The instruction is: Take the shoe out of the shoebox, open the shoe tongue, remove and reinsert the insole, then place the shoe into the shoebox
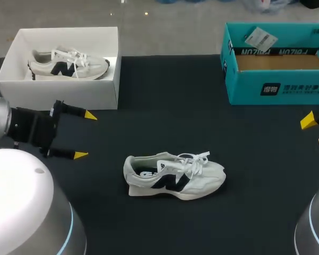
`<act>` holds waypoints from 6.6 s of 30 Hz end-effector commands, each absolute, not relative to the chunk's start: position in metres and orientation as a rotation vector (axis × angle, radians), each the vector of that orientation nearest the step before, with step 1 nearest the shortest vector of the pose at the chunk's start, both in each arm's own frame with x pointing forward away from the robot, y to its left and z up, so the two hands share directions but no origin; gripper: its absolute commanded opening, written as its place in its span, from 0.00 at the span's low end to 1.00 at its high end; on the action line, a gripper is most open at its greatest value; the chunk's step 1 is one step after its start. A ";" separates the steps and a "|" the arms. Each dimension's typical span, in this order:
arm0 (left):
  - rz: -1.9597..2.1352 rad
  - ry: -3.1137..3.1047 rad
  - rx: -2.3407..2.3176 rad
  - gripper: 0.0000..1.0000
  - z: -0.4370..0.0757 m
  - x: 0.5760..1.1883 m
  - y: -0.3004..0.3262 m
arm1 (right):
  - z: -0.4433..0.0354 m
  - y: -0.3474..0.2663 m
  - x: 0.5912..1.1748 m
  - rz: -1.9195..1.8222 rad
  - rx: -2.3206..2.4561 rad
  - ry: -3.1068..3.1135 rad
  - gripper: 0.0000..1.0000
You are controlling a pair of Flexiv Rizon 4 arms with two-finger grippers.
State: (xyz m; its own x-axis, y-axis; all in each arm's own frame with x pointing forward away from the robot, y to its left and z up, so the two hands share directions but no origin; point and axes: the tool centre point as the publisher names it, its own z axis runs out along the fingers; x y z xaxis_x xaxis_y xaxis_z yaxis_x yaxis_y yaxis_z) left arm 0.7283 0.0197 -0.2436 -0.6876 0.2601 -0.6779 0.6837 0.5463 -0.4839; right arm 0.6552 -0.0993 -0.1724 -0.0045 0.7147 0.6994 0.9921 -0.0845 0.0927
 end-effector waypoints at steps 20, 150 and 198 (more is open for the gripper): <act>-1.688 2.679 -0.045 1.00 -0.262 0.735 0.017 | -0.173 -0.099 0.654 -0.853 -1.847 -1.760 1.00; -1.577 2.871 0.019 1.00 -0.431 0.712 -0.082 | -0.173 -0.099 0.654 -0.853 -1.847 -1.760 1.00; -1.625 2.832 -0.023 0.00 -0.432 0.702 -0.090 | -0.173 -0.099 0.654 -0.853 -1.847 -1.760 1.00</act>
